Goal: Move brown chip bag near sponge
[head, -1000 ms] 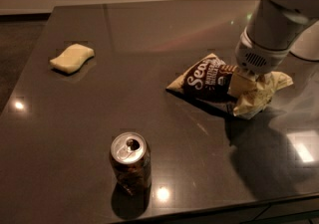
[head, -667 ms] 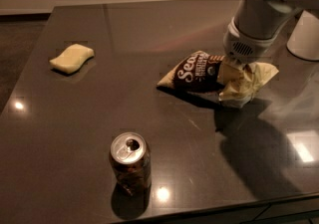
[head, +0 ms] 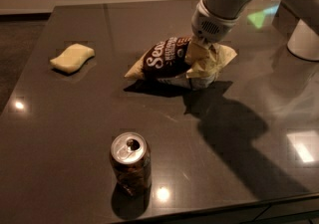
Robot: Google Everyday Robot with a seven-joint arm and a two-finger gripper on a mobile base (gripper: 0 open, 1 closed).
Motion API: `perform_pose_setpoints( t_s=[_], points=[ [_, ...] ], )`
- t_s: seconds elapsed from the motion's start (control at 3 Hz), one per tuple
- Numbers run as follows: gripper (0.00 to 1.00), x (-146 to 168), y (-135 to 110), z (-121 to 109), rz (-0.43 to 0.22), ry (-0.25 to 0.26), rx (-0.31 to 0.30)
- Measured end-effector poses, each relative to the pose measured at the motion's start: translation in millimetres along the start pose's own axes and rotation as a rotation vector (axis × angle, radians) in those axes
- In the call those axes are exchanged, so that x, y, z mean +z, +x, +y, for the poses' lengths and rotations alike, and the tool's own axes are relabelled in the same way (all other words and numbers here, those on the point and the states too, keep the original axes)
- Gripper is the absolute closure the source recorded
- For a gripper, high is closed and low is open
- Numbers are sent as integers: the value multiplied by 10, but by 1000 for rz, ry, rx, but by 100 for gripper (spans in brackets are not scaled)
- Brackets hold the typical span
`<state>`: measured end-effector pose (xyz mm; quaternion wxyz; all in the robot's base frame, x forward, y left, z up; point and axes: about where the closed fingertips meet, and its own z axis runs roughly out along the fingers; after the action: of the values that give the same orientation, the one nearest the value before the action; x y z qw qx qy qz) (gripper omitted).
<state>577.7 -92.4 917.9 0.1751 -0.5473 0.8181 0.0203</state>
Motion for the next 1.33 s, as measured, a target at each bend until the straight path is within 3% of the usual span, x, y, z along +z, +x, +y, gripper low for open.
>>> perform_pose_setpoints(
  t_s=[1.0,1.33],
  points=[
    [98,245,-1231,-74,-161,-67,-112],
    [75,298,-1449,-38,-173,-78,-131]
  ],
)
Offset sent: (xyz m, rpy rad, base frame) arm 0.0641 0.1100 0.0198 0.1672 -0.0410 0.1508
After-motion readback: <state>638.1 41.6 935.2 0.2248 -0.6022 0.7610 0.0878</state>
